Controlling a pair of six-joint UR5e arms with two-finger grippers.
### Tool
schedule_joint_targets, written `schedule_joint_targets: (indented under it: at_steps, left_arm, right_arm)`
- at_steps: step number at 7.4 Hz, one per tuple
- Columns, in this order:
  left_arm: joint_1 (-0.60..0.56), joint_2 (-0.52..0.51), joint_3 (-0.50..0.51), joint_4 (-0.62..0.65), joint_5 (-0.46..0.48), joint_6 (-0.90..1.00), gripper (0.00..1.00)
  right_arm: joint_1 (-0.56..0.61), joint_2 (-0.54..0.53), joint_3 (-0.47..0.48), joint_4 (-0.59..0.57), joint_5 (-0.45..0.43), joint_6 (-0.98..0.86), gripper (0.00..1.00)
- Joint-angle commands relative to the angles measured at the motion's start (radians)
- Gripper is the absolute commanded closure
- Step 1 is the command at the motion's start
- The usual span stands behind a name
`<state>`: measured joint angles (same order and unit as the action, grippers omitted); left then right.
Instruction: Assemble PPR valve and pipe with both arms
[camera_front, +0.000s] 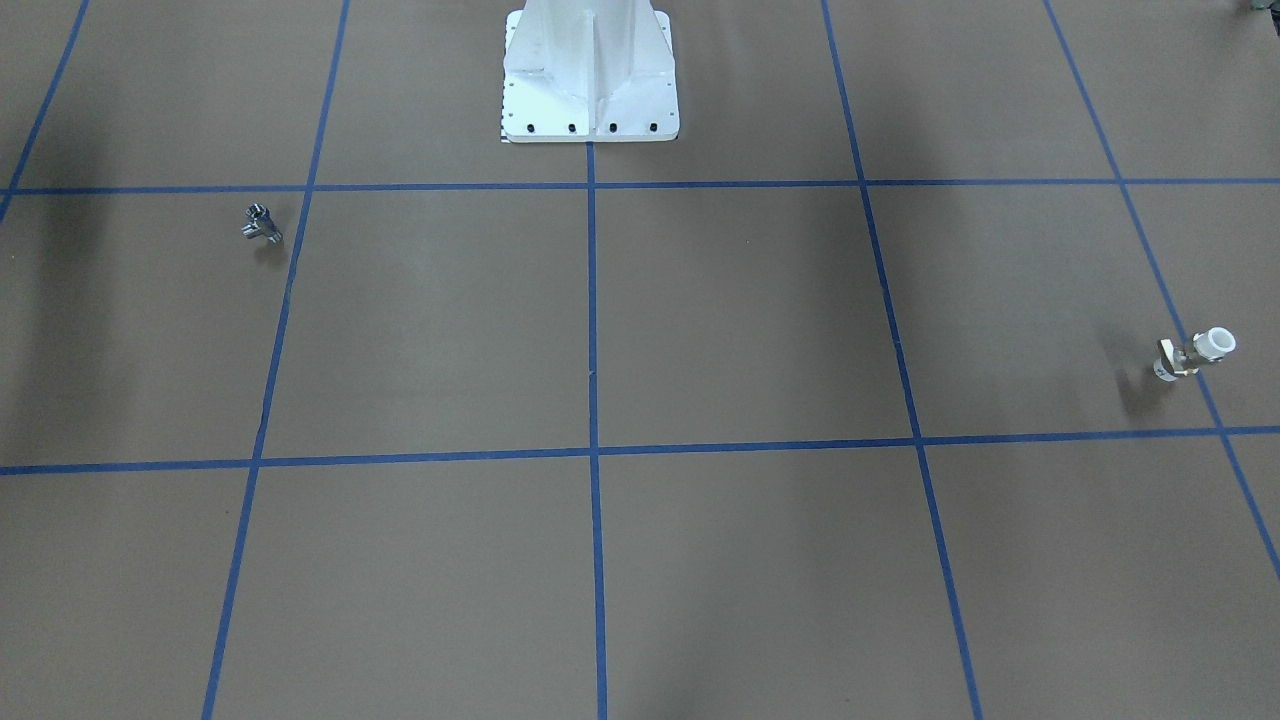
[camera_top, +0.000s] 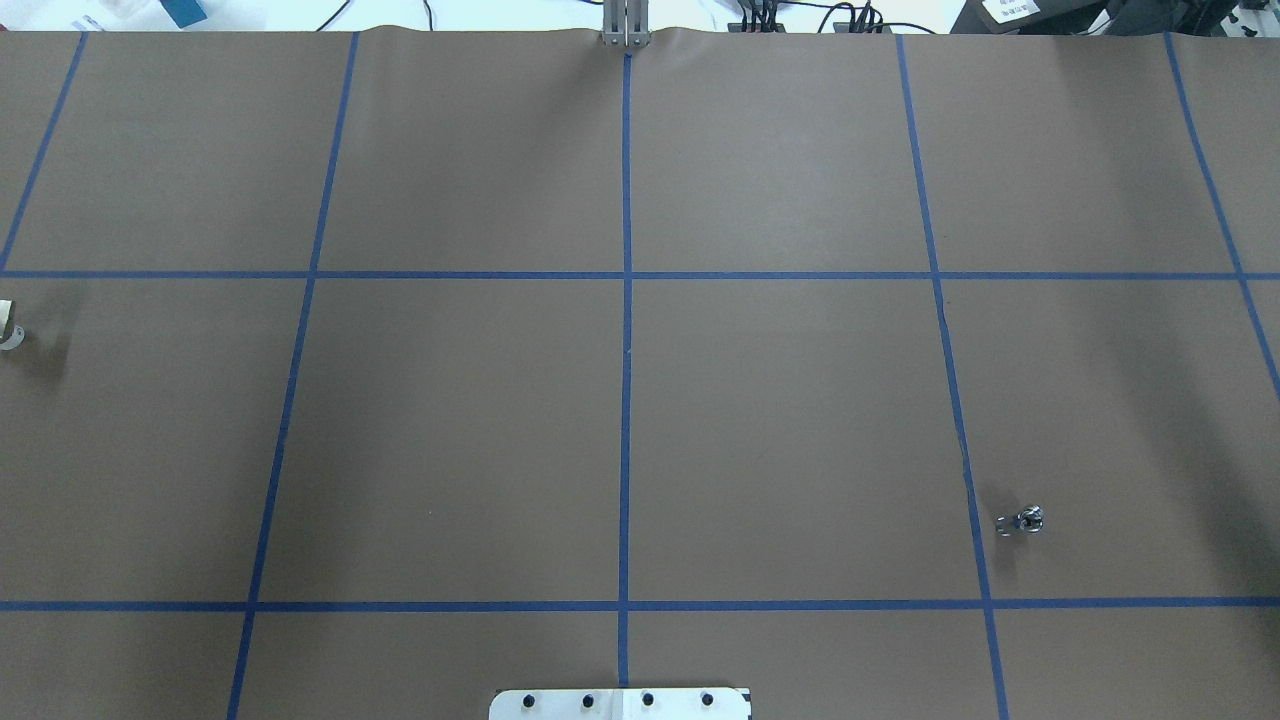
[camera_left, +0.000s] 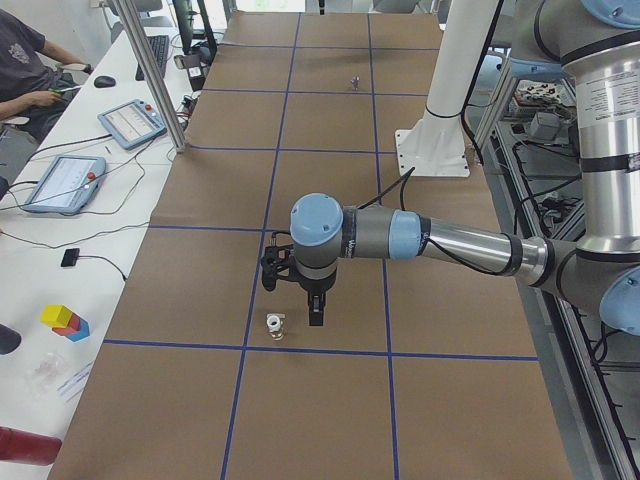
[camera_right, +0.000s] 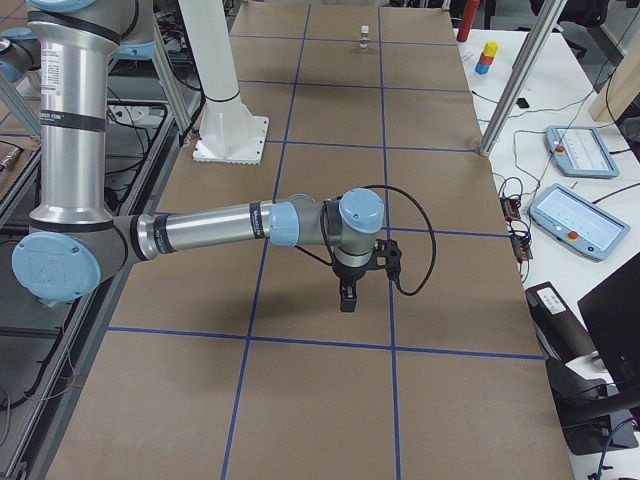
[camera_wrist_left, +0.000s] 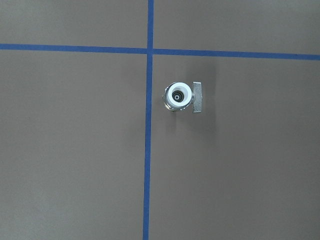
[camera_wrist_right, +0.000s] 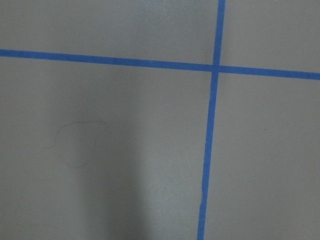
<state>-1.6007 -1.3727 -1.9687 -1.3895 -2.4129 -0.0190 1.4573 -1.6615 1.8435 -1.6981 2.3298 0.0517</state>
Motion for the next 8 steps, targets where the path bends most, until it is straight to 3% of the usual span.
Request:
schedule_joint_targets:
  at_steps: [1, 6, 8]
  left_arm:
    - [0.001, 0.001, -0.002, -0.02, 0.003, 0.004, 0.0]
    - [0.001, 0.015, -0.012, -0.031, -0.005, 0.001, 0.0]
    - [0.001, 0.015, -0.01, -0.034, -0.003, -0.004, 0.0]
  right_arm:
    - [0.0, 0.0, 0.002, 0.0, 0.0, 0.0, 0.01]
    - [0.002, -0.001, 0.007, 0.0, -0.001, 0.01, 0.01]
    - [0.002, 0.0, 0.025, 0.008, -0.003, 0.15, 0.01]
